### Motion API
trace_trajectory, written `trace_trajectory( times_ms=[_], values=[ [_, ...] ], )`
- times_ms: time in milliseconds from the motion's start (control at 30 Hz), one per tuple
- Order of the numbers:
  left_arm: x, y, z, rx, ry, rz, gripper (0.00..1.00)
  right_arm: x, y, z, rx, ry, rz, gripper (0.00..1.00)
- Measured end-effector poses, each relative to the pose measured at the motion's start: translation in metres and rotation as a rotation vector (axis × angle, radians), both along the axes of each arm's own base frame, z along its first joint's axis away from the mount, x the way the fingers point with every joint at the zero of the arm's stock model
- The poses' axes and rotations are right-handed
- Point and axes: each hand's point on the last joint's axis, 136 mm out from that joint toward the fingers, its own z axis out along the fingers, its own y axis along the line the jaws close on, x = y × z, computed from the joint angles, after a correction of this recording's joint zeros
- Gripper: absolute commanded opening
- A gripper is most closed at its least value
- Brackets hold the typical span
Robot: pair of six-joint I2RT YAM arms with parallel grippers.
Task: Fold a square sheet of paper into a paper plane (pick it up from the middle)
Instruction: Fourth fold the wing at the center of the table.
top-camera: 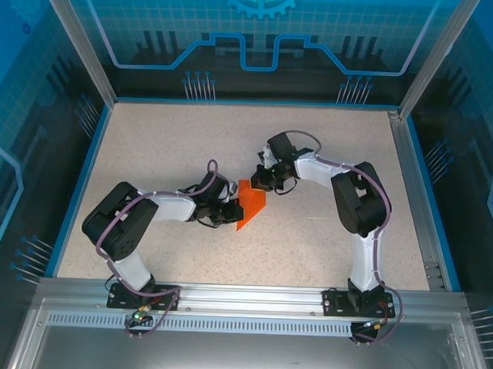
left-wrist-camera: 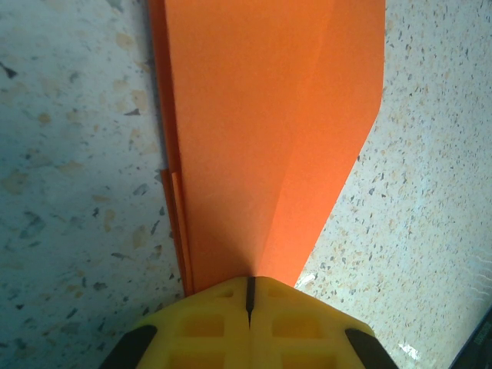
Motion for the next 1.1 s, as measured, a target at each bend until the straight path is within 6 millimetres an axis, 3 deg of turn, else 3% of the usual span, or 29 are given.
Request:
trace_trajectory(
  times_ms=[167, 367, 567, 933, 1100],
  values=[
    [0.000, 0.000, 0.000, 0.001, 0.000, 0.000, 0.00, 0.002, -0.005, -0.024, -0.022, 0.042, -0.020, 0.04],
    [0.000, 0.000, -0.001, 0.001, 0.001, -0.002, 0.00, 0.018, -0.012, -0.023, -0.007, 0.045, -0.054, 0.05],
    [-0.001, 0.000, -0.001, 0.000, 0.002, -0.003, 0.00, 0.047, -0.023, -0.023, -0.002, 0.034, -0.100, 0.05],
    [0.000, 0.000, -0.001, 0.000, 0.002, -0.003, 0.00, 0.063, -0.034, -0.021, -0.005, 0.040, -0.130, 0.06],
    [-0.001, 0.000, -0.001, 0.000, 0.001, -0.003, 0.00, 0.075, -0.044, -0.009, 0.001, 0.002, -0.143, 0.07]
  ],
)
